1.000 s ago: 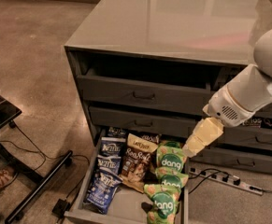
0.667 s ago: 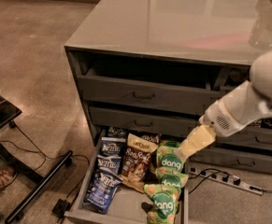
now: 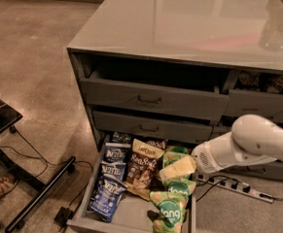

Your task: Pick brown chip bag from bottom drawer and place on counter

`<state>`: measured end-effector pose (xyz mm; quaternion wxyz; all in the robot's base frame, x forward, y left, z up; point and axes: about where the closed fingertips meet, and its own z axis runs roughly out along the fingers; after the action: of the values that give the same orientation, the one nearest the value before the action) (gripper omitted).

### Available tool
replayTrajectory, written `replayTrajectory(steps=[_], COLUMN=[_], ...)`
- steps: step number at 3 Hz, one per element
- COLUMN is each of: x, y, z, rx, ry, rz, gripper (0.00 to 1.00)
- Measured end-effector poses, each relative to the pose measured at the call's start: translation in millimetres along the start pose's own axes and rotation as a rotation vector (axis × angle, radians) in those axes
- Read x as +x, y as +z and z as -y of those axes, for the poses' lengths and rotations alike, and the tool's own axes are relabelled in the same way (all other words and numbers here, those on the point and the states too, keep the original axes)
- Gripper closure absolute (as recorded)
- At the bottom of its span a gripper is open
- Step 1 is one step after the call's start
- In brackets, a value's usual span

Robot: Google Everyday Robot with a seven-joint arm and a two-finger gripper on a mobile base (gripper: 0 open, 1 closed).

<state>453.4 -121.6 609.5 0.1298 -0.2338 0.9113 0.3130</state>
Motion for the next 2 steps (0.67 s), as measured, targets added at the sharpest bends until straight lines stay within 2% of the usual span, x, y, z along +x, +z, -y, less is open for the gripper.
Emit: replayTrajectory(steps=[1, 2], x=[-14.5, -14.5], y=[3.1, 3.1], z=[13.2, 13.2], rx=[0.046, 0.046], ry=[0.005, 0.005], rz=[0.061, 0.061], gripper=[0.0, 0.0])
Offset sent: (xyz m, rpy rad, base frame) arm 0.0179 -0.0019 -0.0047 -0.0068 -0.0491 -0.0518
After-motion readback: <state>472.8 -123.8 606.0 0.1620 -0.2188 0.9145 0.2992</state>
